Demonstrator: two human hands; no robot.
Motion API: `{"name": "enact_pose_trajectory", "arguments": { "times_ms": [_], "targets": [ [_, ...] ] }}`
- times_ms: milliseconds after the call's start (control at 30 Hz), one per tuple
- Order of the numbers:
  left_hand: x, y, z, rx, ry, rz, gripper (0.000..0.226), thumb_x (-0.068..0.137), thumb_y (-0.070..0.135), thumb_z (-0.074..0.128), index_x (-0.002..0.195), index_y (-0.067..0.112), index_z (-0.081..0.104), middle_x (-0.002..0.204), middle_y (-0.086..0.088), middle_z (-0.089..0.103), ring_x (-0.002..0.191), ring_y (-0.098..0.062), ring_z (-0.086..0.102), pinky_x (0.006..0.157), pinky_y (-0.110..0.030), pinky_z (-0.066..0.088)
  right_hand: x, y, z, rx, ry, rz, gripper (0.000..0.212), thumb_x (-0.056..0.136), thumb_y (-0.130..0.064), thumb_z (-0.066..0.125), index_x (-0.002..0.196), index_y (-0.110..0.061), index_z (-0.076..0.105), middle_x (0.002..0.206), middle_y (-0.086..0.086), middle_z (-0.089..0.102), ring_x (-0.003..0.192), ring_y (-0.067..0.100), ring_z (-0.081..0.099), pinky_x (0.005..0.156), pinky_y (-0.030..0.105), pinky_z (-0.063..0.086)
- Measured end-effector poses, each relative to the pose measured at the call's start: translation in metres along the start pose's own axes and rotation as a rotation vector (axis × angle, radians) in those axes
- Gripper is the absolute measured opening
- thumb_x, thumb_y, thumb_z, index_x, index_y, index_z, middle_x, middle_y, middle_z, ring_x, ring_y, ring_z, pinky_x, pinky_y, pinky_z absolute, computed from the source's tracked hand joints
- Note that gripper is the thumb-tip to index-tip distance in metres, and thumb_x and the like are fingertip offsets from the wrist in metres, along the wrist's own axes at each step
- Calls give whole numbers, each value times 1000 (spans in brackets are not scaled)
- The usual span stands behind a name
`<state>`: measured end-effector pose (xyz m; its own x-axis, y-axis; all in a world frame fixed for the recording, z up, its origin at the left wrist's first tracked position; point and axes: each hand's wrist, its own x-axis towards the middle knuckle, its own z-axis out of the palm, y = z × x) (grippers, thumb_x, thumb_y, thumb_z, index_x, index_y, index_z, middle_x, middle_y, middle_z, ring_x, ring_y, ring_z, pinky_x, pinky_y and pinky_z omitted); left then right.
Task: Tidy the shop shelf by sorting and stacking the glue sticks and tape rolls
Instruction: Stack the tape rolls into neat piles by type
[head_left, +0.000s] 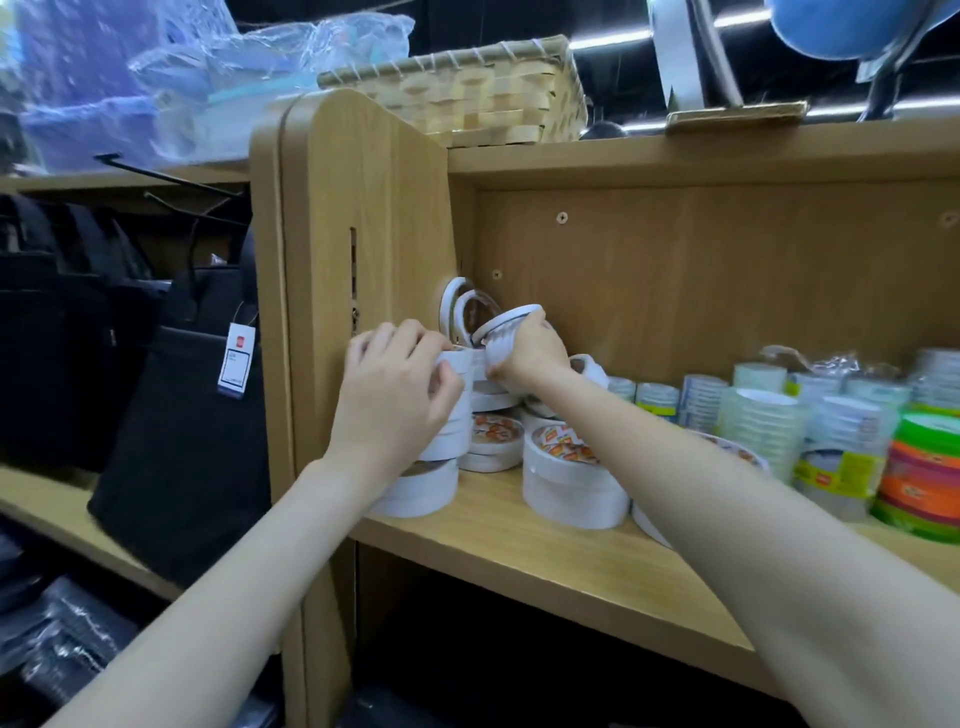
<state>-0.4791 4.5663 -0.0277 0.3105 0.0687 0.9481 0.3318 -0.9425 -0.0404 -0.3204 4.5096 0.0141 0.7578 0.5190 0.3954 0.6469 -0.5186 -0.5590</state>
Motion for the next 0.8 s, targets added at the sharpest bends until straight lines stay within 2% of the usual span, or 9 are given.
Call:
{"name": "enact_pose_trajectory", "arguments": {
  "times_ms": [67,100,200,233,367,533,633,700,800],
  "targets": [
    [-2,0,0,0,19,-10,26,85,20,39,83,9,63,77,-4,55,72,-23,50,78,-29,30,3,-1,-1,-43,-3,25,81,79,-19,70,139,0,20,132,16,46,120,32,48,98,42,43],
    [-2,0,0,-9,18,-17,27,85,21,38,83,9,62,77,-4,55,73,-22,50,79,-29,30,5,-2,-3,-56,-10,25,76,80,-19,68,138,-2,22,131,16,48,119,31,49,96,41,44],
    [-2,1,0,-37,8,-22,28,86,21,37,85,8,62,78,-4,54,74,-22,49,80,-29,30,7,0,-24,-110,-19,-57,40,81,-17,65,117,-4,50,117,12,57,107,30,56,82,37,48],
    [-3,1,0,-43,9,-26,28,86,20,37,86,8,62,78,-4,54,74,-22,48,80,-29,30,7,0,-34,-132,-23,-103,37,79,-14,68,113,-2,56,113,12,60,104,29,58,77,36,49],
    [-5,-1,0,-33,9,-23,29,87,20,37,87,8,63,76,-5,52,73,-23,48,80,-30,30,2,3,-80,-238,-146,-280,43,72,-17,77,112,-8,63,109,6,62,97,20,55,76,29,44],
    [-2,-5,-4,-66,-61,3,31,85,25,36,88,10,64,76,0,52,74,-23,51,81,-28,28,-9,4,-114,-564,-300,-423,44,72,-18,76,113,-16,60,102,-4,55,93,13,49,76,27,37],
    [6,-11,-20,-354,-184,-95,38,80,35,32,101,20,59,90,9,55,91,-13,49,89,-21,23,-18,2,-120,-682,-353,-484,34,73,-17,76,103,-22,59,92,-7,55,88,16,51,73,28,38],
    [9,-17,-32,-618,-235,-245,33,78,30,34,105,24,52,100,8,59,99,-8,48,87,-16,30,-21,4,-126,-692,-388,-481,31,74,-16,75,99,-24,58,90,-9,57,87,16,53,74,28,40],
    [7,-26,-40,-671,-278,-274,36,80,25,32,110,21,51,111,4,58,105,-8,49,82,-11,35,-21,5,-140,-660,-442,-457,29,74,-16,75,97,-25,60,87,-12,60,83,13,55,73,27,44]
  ]
}}
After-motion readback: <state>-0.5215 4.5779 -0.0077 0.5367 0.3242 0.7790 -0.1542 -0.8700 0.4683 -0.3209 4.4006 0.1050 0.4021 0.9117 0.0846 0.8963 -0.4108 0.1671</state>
